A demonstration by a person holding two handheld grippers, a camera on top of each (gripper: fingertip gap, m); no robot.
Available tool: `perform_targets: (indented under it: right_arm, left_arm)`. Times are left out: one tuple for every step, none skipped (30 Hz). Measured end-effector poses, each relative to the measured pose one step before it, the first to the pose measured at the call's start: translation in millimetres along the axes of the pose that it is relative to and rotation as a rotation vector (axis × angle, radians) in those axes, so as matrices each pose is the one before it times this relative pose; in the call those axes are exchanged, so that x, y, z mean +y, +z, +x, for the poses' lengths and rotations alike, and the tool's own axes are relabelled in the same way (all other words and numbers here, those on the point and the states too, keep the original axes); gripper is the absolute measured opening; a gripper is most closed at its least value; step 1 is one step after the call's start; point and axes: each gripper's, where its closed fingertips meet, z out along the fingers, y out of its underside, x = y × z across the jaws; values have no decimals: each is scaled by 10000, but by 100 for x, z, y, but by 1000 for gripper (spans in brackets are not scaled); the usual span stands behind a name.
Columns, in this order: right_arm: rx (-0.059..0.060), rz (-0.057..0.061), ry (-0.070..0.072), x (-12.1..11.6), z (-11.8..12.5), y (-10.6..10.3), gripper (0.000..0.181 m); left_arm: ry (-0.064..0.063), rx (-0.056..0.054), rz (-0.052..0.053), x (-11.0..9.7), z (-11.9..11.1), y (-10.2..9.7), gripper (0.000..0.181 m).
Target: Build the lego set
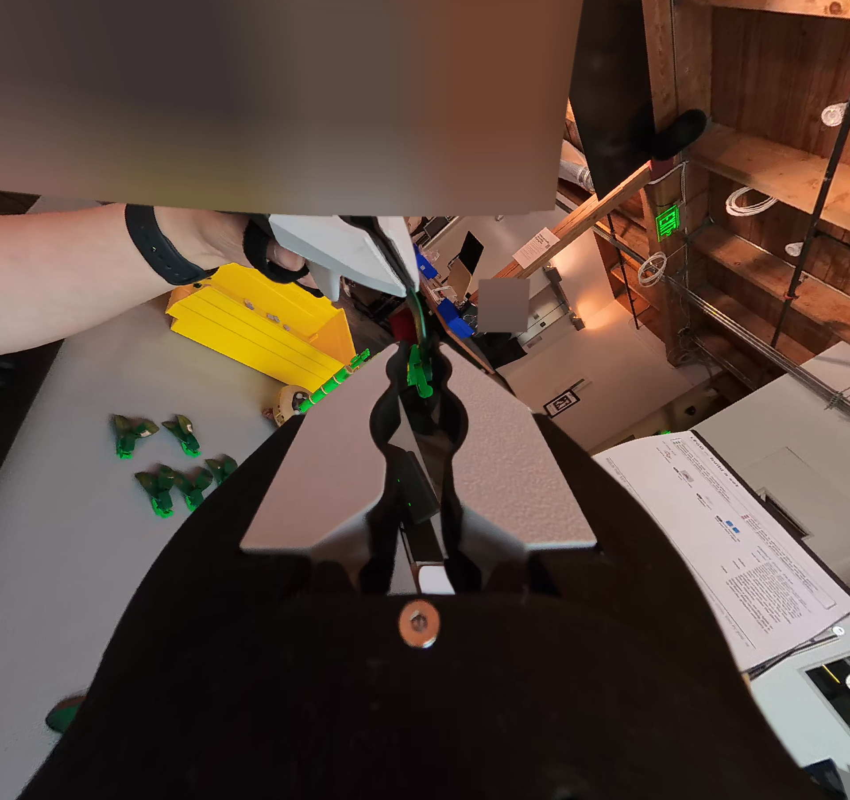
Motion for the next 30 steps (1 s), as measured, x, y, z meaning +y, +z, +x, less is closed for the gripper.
perform_targets:
  right_arm:
    - [-15, -8, 32, 42, -6, 13, 7]
    - [-7, 18, 72, -23, 25, -18, 7]
    - [-2, 58, 39, -81, 25, -74, 7]
    - [33, 106, -1, -146, 54, -75, 7]
    - [20, 49, 29, -87, 42, -37, 7]
    - [4, -35, 31, 33, 20, -1, 7]
    - [33, -16, -15, 33, 38, -5, 7]
    - [-19, 30, -44, 7, -40, -18, 6]
    - [-24, 16, 5, 14, -14, -23, 6]
    - [22, 73, -38, -68, 36, -52, 6]
    - [-62, -5, -38, 16, -88, -26, 5]
    - [73, -7, -44, -22, 98, -45, 6]
    - [45, 17, -102, -49, -1, -15, 6]
    - [-36, -35, -48, 31, -104, 9, 6]
    - [24, -12, -67, -14, -10, -16, 6]
    - [-6, 2, -69, -39, -82, 13, 6]
    - [-12, -64, 21, 38, -46, 21, 5]
    - [92, 0, -47, -65, 85, -15, 5]
    - [-4, -61, -39, 18, -55, 24, 5]
    - [35, -88, 18, 58, 47, 35, 5]
    - [139, 98, 28, -167, 190, -21, 6]
    - [193, 331, 116, -430, 256, -53, 6]
    - [-99, 272, 33, -305, -183, 36, 6]
    - [-273, 60, -240, -21, -471, 59, 7]
    - [5, 66, -328, -107, -128, -34, 7]
    - [27, 61, -263, -183, -73, -76, 13]
    - [-7, 65, -149, -201, -21, -54, 27]
    - [41, -99, 46, 56, 167, -82, 34]
    - [-4, -46, 92, 41, 140, -120, 34]
    - [-102, 205, 67, -233, -62, -175, 32]
  left_arm:
    - [50, -9, -15, 12, 26, 20, 0]
    - [19, 2, 16, -31, 32, 9, 0]
    - [-20, 13, 55, -92, 35, 5, 0]
    - [-45, 30, 83, -147, 55, -12, 0]
    - [-36, 35, 54, -116, 58, 8, 0]
    - [8, 18, -5, -13, 51, 17, 0]
    - [50, 1, -33, 23, 44, 28, 0]
    - [39, 22, -7, -6, 81, 15, 0]
    - [-3, 40, -5, -20, 82, 20, 0]
    - [-14, 18, 10, -28, 35, 16, 0]
    - [-4, 12, 28, -56, 33, 25, 0]
    - [-9, -1, -6, 7, 11, 25, 0]
    - [-16, -7, 20, -32, -10, 6, 0]
    - [-18, 7, 17, -33, -1, -14, 0]
    - [-11, -3, -11, 14, -22, -22, 0]
    - [-7, -8, 11, -35, -11, -23, 0]
    - [-13, -9, 3, -23, -17, -6, 0]
    - [-10, -26, 2, -22, -40, 3, 0]
    - [13, -21, 3, -24, -14, -5, 0]
    - [35, -29, -32, 42, -20, 7, 0]
    - [20, -46, 47, -68, -65, -23, 0]
    - [-40, -36, 174, -287, -60, -59, 0]
    - [-57, -20, 181, -328, -75, -124, 0]
    - [22, -6, 67, -120, -74, -168, 0]
    - [96, -15, 37, -6, -73, -165, 0]
    - [64, -70, 244, -239, -136, -186, 0]
    - [-48, -56, 477, -548, -150, -256, 0]
    - [-206, 67, 500, -582, -65, -277, 0]
    - [-295, 109, 381, -423, -53, -239, 0]
    - [-228, 37, 295, -272, -145, -231, 0]
